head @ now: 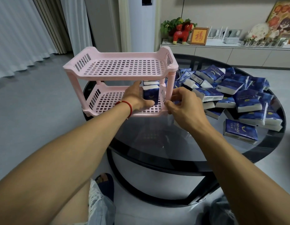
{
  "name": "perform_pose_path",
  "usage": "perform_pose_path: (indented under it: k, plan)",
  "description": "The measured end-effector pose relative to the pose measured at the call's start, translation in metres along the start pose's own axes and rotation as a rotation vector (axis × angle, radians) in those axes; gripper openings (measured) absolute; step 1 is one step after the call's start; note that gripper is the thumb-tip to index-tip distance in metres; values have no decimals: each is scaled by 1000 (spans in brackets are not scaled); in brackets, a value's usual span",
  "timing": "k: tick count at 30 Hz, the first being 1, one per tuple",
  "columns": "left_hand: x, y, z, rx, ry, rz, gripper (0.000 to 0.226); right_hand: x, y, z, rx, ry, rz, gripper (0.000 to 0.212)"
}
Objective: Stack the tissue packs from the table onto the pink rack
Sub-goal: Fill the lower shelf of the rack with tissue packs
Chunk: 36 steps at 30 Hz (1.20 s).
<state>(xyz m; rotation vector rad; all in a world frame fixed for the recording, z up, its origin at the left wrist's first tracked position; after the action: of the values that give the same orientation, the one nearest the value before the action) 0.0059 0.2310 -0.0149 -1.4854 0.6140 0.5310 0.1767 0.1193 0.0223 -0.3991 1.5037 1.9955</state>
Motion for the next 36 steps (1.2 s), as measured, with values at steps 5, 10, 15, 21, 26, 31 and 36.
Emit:
perform_pose_path:
  k: [5,10,15,21,26,31,36]
  plan:
    - [0,5,7,57,-16,-15,81,2,-4,4,8,-14,21,13]
    - [2,7,12,83,-1,-14,79,0,-4,4,7,-9,28,8]
    - [5,8,12,92,15,-3,80,0,-4,3,9,-10,24,8]
    - [7,7,11,99,53,8,80,-1,-4,4,5,4,2,10]
    - [6,7,13,90,21,9,74,-34,-11,6,72,-84,-6,20]
    - [7,6,12,88,37,6,73,-72,-25,-13,116,-58,-191,16]
    - [7,5,10,71,66,6,77,-61,-33,-33,100,111,-456,12]
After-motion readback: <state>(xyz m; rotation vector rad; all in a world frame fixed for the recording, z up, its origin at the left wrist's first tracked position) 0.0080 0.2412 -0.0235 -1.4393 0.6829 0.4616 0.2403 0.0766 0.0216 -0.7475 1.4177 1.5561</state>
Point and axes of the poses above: each hand's wrist, its own z-axis towards the middle knuckle, its own x-axis out of the palm, y = z × x, the point moved 8 cm from there along z, towards the middle knuckle, and after that the axes turned 5 degrees about -x, right-handed, at the moved point
